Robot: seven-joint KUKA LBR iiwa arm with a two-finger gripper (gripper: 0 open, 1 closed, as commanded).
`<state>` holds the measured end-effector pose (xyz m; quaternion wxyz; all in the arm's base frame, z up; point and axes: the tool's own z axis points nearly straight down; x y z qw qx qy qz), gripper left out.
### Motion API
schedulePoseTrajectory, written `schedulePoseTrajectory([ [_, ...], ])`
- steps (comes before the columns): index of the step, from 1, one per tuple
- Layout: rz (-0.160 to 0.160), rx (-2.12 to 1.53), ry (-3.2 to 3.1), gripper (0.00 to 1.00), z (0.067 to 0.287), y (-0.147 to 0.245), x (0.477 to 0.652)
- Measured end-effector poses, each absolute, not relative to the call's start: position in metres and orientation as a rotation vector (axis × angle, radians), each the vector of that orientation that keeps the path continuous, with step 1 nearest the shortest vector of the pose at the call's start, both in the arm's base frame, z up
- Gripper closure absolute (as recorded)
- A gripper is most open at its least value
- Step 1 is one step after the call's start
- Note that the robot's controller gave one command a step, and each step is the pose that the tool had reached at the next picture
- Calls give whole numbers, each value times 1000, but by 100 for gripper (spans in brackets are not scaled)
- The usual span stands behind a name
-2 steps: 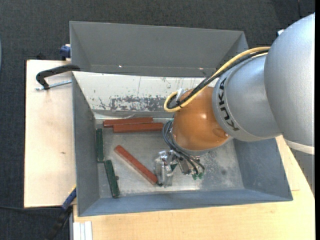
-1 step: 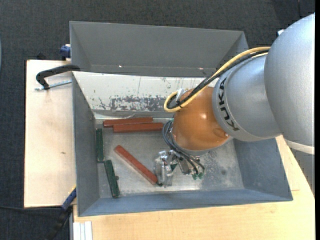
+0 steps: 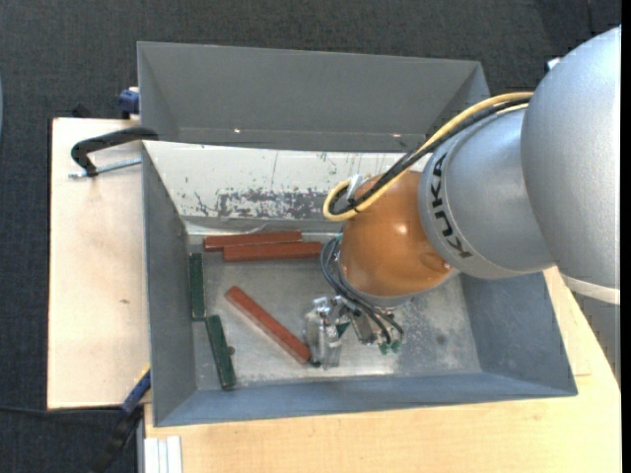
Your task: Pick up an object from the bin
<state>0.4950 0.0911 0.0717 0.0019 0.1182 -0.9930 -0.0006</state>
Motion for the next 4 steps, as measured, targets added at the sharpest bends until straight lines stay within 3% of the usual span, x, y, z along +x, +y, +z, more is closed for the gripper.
schedulePoseTrajectory([
  [1,-2,-153,-3144,100,112,78,517],
  [2,-2,-152,-3144,0,112,79,517],
  [3,-2,-151,-3143,0,112,79,517],
  [4,-2,-149,-3138,100,70,114,494],
])
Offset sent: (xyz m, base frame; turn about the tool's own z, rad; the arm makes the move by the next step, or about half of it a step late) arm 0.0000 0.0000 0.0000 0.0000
